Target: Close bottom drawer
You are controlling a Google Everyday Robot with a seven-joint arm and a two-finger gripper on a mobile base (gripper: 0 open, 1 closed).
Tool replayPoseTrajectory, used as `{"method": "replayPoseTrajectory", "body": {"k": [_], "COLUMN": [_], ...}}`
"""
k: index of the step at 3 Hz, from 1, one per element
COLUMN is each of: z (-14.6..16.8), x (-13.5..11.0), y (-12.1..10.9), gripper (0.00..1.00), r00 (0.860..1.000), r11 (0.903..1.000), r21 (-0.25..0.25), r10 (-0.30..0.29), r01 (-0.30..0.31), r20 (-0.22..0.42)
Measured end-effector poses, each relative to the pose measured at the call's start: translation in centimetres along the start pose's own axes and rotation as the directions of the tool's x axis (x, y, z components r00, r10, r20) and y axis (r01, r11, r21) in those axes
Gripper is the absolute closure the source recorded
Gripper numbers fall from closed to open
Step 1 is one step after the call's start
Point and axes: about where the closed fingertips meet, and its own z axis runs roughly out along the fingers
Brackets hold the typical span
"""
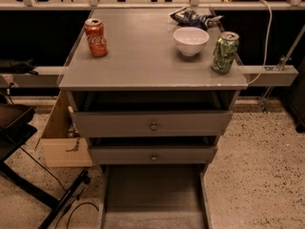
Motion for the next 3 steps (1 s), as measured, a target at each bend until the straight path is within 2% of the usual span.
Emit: {"method": "replayPoseTrajectory", "body": {"k": [1,2,3], "z": [5.3,8.7,9.7], "x": [-0.5,-2.7,-5.8], "y": [1.9,2.2,2.3], "gripper": [1.00,1.00,1.00], "r00": [0.974,0.923,0.862], "r11": [0.9911,0.9723,0.9522], "r21": [-0.132,-0.221,-0.262], "r10": [0.012,0.016,-0.003], "r01": [0.018,0.076,0.158], "r20": [0.226,0.385,0.507]}}
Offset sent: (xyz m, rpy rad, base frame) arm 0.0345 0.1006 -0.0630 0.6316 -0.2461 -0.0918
